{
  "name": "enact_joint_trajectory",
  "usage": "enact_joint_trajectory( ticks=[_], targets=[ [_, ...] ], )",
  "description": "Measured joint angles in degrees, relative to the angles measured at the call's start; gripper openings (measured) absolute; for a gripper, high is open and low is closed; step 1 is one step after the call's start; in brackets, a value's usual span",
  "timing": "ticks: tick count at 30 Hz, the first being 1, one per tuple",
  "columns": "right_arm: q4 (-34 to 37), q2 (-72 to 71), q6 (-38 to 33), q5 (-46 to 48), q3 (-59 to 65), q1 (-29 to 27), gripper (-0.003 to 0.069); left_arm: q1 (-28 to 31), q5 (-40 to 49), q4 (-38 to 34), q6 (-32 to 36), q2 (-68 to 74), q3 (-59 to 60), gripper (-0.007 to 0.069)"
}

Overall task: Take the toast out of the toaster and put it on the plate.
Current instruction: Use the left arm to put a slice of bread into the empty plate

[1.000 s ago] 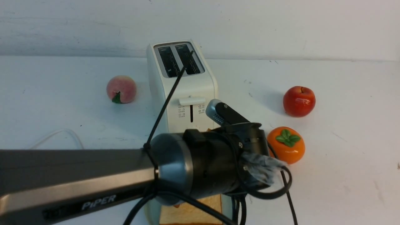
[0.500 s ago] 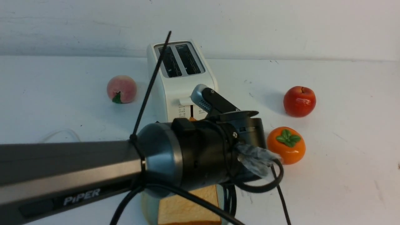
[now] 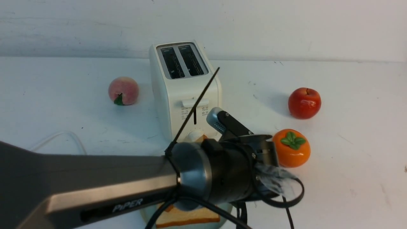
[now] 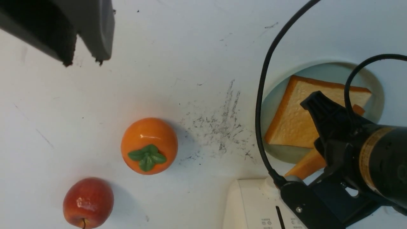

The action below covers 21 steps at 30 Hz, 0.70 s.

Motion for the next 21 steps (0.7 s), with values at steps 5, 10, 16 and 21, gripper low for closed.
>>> enact_joint_trajectory(
  ticks=[5,10,16,21],
  targets=[
    [0.05,0.00,0.00,0.19,0.00,0.00,0.0123,0.00,-2.08,-1.56,0.33,0.00,0.00,0.0147],
    [0.05,0.00,0.00,0.24,0.00,0.00,0.0129,0.00,-4.36,-4.76,2.79,0.06,0.00,0.0306],
    [0.05,0.00,0.00,0.28,0.00,0.00,0.0134,0.00,-6.00,-8.99,3.01,0.28,-0.13,0.0515],
    [0.05,0.00,0.00,0.33,0.00,0.00,0.0135,0.00,-5.29,-11.82,4.38,0.69,-3.01,0.0586]
  ],
)
